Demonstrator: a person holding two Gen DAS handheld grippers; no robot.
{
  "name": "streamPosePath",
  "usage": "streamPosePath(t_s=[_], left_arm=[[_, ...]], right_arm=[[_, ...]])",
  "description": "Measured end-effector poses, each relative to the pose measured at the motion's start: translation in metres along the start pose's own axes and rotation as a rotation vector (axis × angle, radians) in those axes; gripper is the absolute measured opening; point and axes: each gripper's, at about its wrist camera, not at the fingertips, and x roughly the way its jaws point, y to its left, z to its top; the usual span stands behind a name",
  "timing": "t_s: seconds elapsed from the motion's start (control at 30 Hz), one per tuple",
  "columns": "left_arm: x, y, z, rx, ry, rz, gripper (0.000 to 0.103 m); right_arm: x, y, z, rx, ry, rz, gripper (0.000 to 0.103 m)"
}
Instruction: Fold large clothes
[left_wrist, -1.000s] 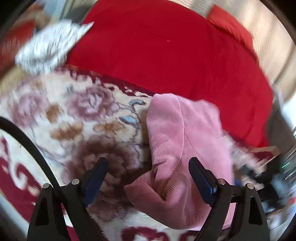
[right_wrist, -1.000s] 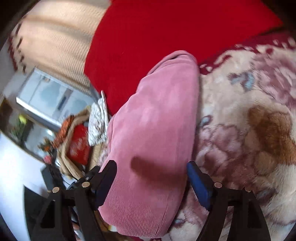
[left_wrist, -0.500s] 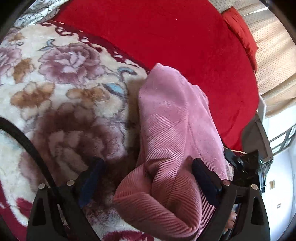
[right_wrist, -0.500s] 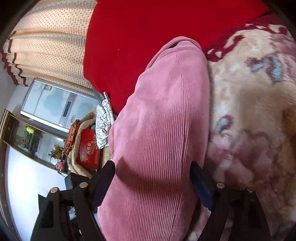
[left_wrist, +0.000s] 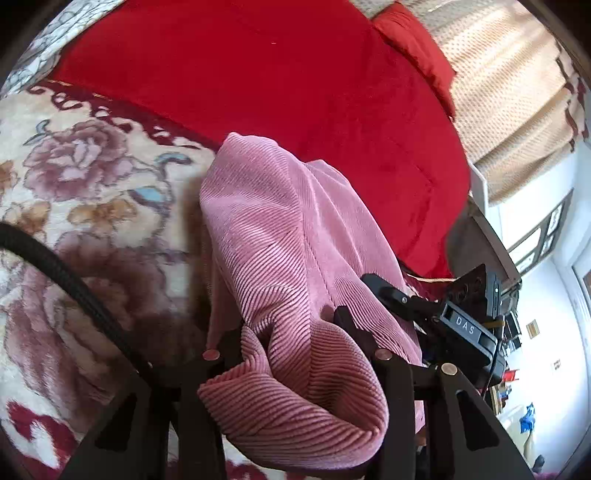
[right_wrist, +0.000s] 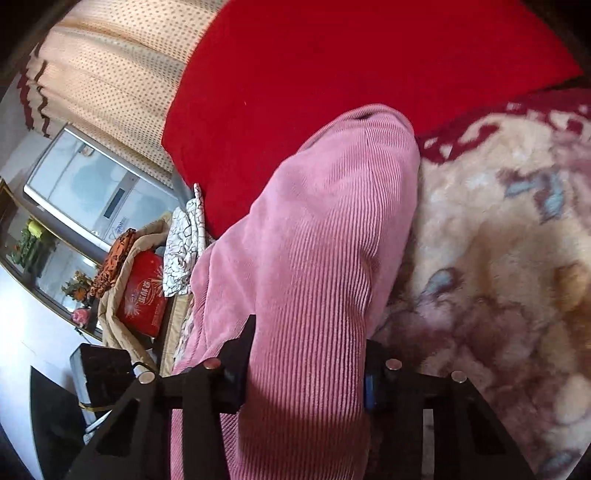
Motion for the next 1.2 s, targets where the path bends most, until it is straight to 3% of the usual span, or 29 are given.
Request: streamPosePath(t_s=[0.23,0.53,0.63,0.7,0.77,0.87,0.93,0.97,1.03,1.2], left_arm=[[0.024,-0.05,-0.018,0.051,0.063,-0.084,0.042],[0.069,-0.13,-0.055,0.117,0.17,-0.197,0.042],[0.076,-0.15,-0.065,0.143,0.197,-0.205,0.042],[0.08,-0.155,-0.065,0.161,0.2,-0.172,0.042],[0.085,-0.154,-0.061,0.151,0.208,-0.13,0.048],[0.079,-0.146,-0.053,0.143,0.191,-0.04,0.066],[0.073,-0.146,-0.052,0.193,0.168,0.023,0.086],[0.074,-0.145,-0.053,0.221,0.167,0.055,0.09],[0.079,-0.142,-0.06,0.251,0.182,0.083,0.091],[0.091,-0.131,-0.07,0.208,0.275,0.015,0.093]], right_arm=[[-0.059,-0.007,0.003,-0.015,-0.053,-0.03,0.046],[-0.162,-0.061,-0.008,0.054,-0.121,-0.097,0.045],[-0.192,-0.07,-0.011,0.053,-0.147,-0.121,0.045],[-0.199,-0.081,-0.012,0.064,-0.144,-0.123,0.045],[-0.196,-0.092,-0.013,0.081,-0.129,-0.118,0.045],[-0.185,-0.102,-0.01,0.081,-0.097,-0.112,0.049],[-0.182,-0.104,-0.007,0.106,-0.085,-0.088,0.059],[-0.181,-0.106,-0.006,0.106,-0.082,-0.087,0.061],[-0.179,-0.108,-0.006,0.098,-0.079,-0.112,0.076],[-0.17,-0.126,-0.009,0.159,-0.048,-0.089,0.081]])
